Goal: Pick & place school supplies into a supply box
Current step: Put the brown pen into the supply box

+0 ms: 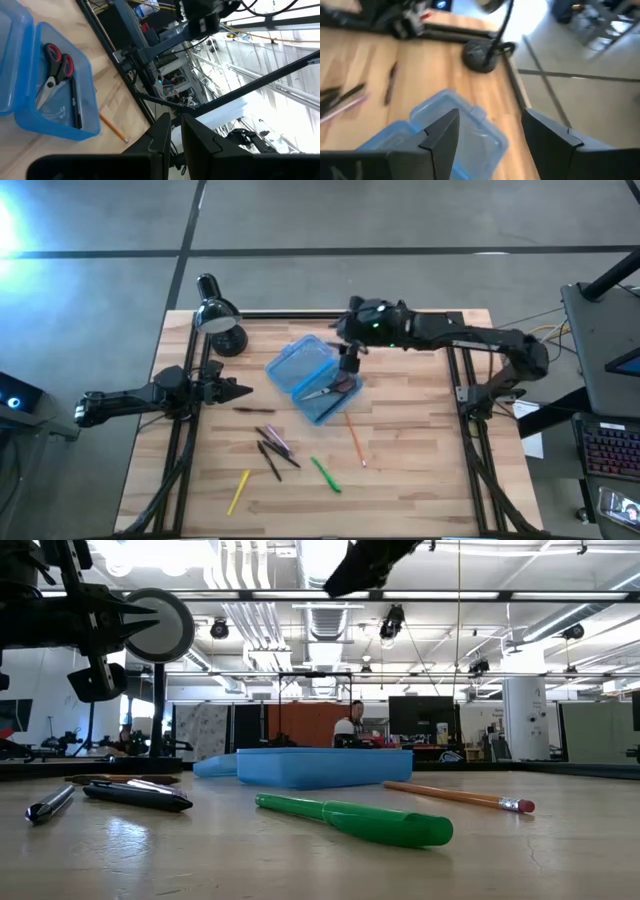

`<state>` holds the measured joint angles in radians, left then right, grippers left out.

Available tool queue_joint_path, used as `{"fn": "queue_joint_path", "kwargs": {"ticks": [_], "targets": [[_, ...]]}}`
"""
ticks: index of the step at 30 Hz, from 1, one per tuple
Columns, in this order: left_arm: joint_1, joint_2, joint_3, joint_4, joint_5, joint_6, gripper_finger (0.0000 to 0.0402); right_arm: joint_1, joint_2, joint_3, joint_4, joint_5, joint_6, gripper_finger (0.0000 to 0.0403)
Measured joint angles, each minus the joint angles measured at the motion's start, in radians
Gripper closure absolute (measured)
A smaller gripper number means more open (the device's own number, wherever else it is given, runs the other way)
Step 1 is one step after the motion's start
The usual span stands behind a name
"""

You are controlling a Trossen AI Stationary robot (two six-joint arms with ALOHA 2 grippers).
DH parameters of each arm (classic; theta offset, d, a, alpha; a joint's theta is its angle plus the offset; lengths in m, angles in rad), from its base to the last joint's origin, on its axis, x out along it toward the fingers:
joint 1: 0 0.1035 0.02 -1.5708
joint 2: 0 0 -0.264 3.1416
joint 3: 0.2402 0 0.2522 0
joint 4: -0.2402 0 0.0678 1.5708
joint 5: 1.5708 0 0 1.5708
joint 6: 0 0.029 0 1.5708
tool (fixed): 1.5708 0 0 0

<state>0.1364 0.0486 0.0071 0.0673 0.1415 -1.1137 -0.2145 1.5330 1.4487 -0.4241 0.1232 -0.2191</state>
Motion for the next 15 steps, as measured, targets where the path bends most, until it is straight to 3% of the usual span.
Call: {"fn": "queue_joint_path", "kwargs": {"ticks": [11, 13, 15], "targets": [[0.000, 0.000, 0.000, 0.003, -0.007, 0.007, 0.0374, -0.007, -0.218, -0.138, -0.035, 0.099, 0.139, 0.0197], [0.000, 0.000, 0.000, 0.010, -0.116, 0.025, 0.0374, -0.007, -0.249, -0.170, -0.038, 0.125, 0.161, 0.0198], [0.000, 0.000, 0.000, 0.026, -0.302, 0.012, 0.0374, -0.007, -0.278, -0.199, -0.037, 0.142, 0.188, 0.0197]]}}
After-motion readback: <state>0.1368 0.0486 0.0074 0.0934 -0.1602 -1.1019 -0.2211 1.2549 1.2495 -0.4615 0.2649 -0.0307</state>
